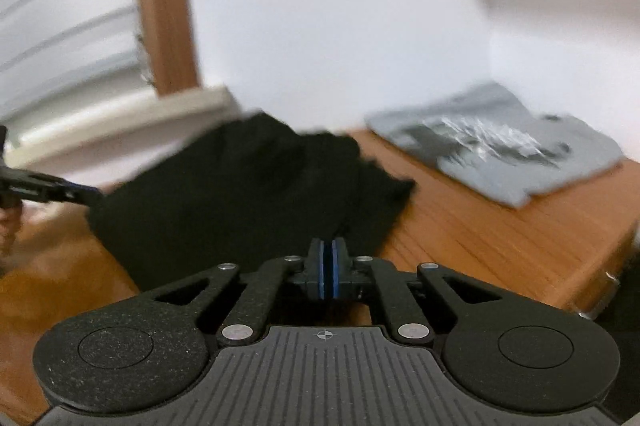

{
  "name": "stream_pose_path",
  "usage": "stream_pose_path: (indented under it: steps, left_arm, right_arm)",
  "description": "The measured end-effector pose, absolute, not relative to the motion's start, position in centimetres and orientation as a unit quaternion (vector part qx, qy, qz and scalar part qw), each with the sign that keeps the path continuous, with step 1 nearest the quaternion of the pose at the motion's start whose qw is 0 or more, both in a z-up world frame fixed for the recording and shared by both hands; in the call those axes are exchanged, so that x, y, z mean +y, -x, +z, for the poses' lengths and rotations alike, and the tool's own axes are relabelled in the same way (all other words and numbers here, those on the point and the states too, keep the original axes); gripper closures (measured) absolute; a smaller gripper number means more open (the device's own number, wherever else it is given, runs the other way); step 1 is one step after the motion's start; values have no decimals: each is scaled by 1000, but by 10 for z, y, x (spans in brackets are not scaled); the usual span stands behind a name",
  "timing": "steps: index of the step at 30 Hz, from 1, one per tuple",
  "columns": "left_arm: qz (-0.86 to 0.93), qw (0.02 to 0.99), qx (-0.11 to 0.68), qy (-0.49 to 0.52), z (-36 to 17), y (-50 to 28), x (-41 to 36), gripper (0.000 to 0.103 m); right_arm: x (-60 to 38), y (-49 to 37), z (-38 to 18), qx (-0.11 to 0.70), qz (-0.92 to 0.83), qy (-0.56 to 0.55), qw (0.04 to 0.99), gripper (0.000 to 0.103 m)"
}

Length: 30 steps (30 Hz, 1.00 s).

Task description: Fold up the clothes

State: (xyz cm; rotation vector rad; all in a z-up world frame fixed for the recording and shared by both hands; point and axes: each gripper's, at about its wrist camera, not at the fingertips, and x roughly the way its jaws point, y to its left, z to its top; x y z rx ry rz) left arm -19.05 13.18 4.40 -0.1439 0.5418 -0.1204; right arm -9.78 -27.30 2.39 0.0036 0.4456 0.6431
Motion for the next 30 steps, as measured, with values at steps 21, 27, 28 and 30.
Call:
stream_pose_path:
  steps: [21,27,28,30]
  left_arm:
    - [-32,952,300,52,37,21,102,51]
    - [-26,956,282,81,26,32,108,51]
    - [-27,956,279,87,25,31,110,52]
    - [-31,956,274,98,23,31,113,52]
  right_arm:
    - [-291,36,-18,239,409,-8,881,90]
    - [-300,31,-15,249,400,-21,882,91]
    - [-302,29,-14,251,393,-28,884,91]
    - [-305,21,-11,251,387,-56,886,87]
